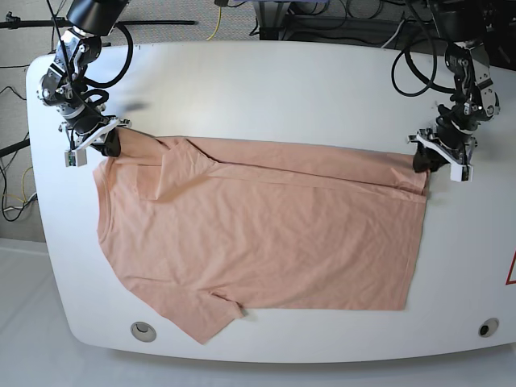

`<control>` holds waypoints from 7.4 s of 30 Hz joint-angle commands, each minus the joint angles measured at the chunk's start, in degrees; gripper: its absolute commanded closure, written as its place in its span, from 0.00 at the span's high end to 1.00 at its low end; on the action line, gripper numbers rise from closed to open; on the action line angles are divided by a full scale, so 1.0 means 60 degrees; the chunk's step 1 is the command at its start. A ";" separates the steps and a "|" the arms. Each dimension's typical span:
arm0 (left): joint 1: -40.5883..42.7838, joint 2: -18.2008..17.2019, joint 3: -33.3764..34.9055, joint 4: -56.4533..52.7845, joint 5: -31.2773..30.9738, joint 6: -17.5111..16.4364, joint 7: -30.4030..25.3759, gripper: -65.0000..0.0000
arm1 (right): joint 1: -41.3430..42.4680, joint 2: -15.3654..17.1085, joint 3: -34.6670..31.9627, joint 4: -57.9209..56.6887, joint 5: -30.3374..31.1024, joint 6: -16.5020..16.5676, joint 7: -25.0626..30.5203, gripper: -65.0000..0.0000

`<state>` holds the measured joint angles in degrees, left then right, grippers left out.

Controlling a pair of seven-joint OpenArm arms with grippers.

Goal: Fold the T-shirt properly
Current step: 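Reposition both grippers above the folded collar edge, then close both grippers on the folded collar edge of the shirt, then pull the held collar edge back with both grippers, dragging the shirt, then open both grippers and release the collar edge, then move both grippers across the shirt toward its hem corners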

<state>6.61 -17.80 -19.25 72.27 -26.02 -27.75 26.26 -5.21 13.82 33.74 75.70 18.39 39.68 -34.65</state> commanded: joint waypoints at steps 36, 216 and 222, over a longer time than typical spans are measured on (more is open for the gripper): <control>0.2458 -0.0064 -0.0263 0.2290 0.0117 -0.0312 0.0701 0.00 | -0.1379 0.0122 0.0019 0.0617 -0.0211 0.0053 -0.0489 0.00; -0.1537 -0.0575 -0.1698 0.2211 0.1382 -0.0106 0.1862 0.43 | 0.2398 0.0068 -0.1414 0.1683 -0.0286 -0.0106 -0.2133 0.51; -0.2492 -0.0631 -0.1344 0.1048 0.1724 -0.0011 0.1534 0.44 | 0.3472 0.0207 -0.1762 0.0411 -0.0327 -0.0141 -0.1822 0.51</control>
<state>-5.85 -20.10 -27.24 79.44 -16.03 -28.34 37.28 12.36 14.11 23.55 79.33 15.29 38.83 -47.37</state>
